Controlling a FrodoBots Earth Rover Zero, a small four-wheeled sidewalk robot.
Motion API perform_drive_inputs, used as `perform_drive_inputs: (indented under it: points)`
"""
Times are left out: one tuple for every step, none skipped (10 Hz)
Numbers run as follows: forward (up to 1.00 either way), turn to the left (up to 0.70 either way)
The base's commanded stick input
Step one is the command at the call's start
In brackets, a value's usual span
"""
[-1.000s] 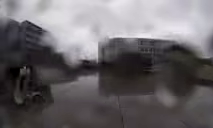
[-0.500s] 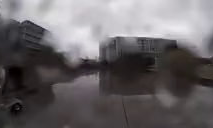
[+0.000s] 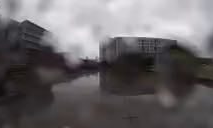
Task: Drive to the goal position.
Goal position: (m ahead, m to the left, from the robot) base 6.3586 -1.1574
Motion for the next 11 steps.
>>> perform_drive_inputs:
  points:
    - [0.99, 0.00]
    - [0.92, 0.00]
    - [0.75, 0.00]
    - [0.44, 0.00]
    - [0.29, 0.00]
    - [0.27, 0.00]
    - [0.28, 0.00]
    - [0.35, 0.00]
    - [0.57, 0.00]
    - [0.82, 0.00]
    - [0.98, 0.00]
